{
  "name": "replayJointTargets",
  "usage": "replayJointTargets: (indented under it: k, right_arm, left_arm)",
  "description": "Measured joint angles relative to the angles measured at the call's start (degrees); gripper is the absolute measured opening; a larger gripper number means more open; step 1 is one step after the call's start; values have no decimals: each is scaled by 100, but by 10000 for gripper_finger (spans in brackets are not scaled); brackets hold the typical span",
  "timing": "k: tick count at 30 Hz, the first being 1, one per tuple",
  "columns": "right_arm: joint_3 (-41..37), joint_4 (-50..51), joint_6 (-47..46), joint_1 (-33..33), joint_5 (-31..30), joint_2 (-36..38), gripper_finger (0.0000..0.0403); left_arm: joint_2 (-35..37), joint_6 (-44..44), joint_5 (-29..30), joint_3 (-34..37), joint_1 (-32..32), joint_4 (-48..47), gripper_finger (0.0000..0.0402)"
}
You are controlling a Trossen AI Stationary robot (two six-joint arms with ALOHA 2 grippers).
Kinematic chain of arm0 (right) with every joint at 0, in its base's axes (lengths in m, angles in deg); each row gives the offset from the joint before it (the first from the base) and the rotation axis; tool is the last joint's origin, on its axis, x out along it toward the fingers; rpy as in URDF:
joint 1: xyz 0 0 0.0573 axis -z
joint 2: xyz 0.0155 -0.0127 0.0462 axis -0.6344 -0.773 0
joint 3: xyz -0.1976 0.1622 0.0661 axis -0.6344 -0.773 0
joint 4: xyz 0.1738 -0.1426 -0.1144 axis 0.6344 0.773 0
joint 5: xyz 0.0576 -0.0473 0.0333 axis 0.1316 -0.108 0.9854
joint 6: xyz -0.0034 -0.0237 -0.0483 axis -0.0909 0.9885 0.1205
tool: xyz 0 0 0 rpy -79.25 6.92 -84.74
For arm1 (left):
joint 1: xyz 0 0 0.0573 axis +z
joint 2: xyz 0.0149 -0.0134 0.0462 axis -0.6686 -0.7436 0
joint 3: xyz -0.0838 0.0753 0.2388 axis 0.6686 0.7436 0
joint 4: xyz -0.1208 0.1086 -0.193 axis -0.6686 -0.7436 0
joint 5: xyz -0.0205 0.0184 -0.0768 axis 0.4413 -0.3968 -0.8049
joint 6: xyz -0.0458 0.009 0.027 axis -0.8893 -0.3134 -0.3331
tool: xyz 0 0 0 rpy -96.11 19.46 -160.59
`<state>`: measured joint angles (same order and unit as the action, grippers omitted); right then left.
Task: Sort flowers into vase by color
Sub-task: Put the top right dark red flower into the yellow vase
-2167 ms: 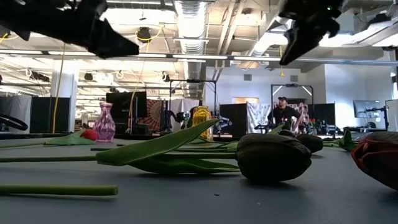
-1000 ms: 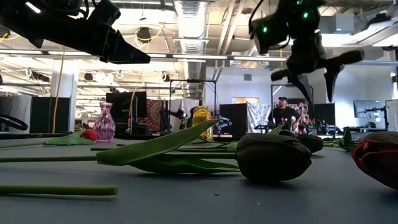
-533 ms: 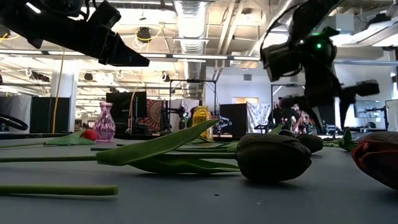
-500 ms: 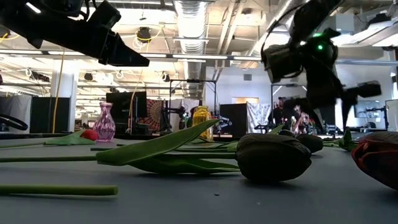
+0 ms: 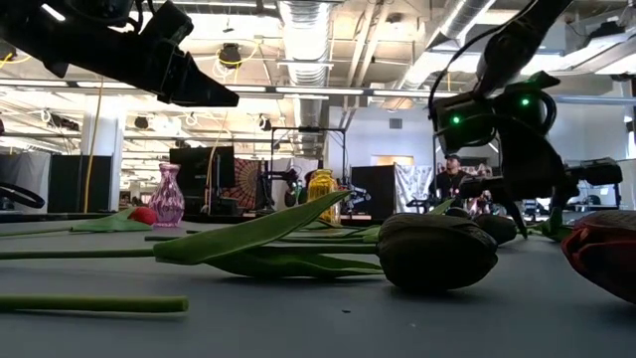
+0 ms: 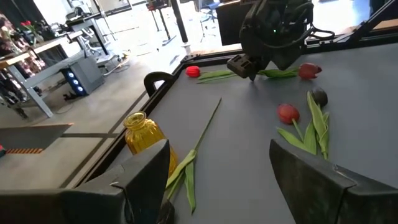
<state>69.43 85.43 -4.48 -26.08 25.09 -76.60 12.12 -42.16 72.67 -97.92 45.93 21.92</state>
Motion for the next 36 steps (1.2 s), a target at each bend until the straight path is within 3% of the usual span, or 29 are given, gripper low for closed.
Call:
replayJointTargets:
  k: [10, 17, 24, 27, 30, 33, 36]
  right_arm:
    - [23, 59, 17, -366, -7, -2, 38]
    - [596, 99, -29, -601, -104, 4, 33]
    - [2091, 26, -722, -618, -19, 7, 34]
    - [2801, 104, -1259, -372, 740, 96, 35]
    - [3332, -193, -2054, 119, 2437, 293, 36]
    - [3438, -1104, -3027, 726, 4229, 532, 36]
    - [3440, -2105, -3370, 1212, 5248, 660, 36]
  left_arm:
    - [0, 35, 7, 0, 0, 0, 265]
    - [1, 38, 7, 0, 0, 0, 265]
    - [2, 39, 5, 0, 0, 2, 265]
    - [2, 39, 4, 0, 0, 2, 265]
    - [2, 39, 4, 0, 0, 0, 265]
    - [2, 39, 4, 0, 0, -21, 265]
    - [2, 39, 4, 0, 0, -31, 265]
